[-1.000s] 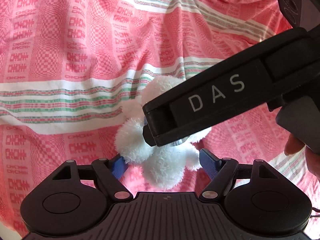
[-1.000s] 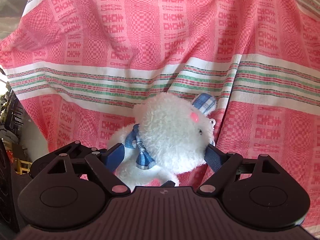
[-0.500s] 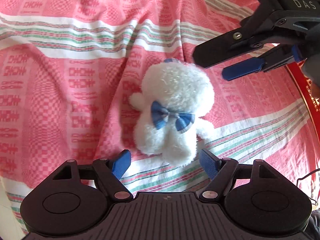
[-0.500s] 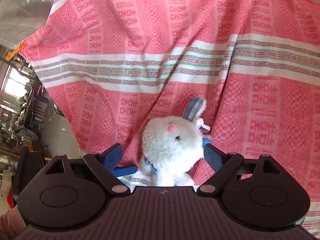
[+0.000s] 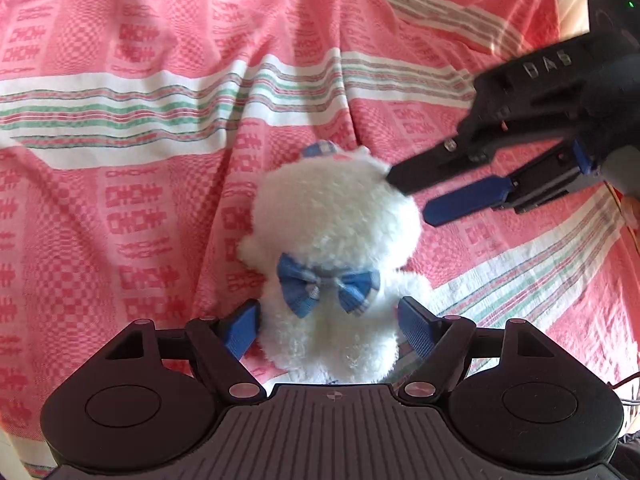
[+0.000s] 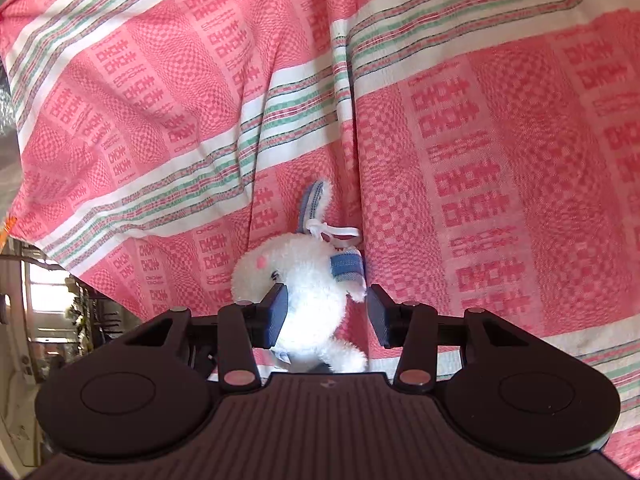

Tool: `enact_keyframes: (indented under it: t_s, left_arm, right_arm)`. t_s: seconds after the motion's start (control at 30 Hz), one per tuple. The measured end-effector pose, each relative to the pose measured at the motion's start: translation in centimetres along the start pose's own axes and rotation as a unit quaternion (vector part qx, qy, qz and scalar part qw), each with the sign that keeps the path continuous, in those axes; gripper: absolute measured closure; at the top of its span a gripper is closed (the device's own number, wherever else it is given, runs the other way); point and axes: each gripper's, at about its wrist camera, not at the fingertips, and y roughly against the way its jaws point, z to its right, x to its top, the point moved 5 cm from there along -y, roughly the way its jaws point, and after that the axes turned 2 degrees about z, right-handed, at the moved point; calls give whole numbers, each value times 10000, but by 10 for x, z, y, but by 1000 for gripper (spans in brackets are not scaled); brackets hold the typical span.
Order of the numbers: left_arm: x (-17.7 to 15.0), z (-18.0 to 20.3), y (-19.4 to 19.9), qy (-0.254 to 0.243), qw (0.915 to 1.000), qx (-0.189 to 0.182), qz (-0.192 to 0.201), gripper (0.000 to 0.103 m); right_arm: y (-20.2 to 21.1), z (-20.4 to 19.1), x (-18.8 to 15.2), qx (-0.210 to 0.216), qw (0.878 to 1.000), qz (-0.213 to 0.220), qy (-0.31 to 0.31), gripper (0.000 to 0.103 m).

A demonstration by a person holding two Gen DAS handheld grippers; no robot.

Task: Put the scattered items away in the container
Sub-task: 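Close the right gripper on the bunny's ear and lift it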

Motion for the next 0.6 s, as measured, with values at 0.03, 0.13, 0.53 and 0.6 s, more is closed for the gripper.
enact_keyframes:
  t_s: [0.03,0.13,0.53,0.6]
  left_arm:
    - [-1,2,-2,-91,9999,53,-25,19]
    - [-4,6,-4,-195,9998,63,-59,18]
    - [-2,9,-8,-115,9999,-113,-21,17]
    - [4,9,-12,-148,9998,-109,-40,16]
  right_arm:
    - [-2,-1,3,84,9999,-3,-81,53]
    - [-9,-11,9,317,9994,-37,-156,53]
    - [-15,-23,24,-143,9995,-40,291,41]
    - [-18,-14,29,-108,9999,-40,8,41]
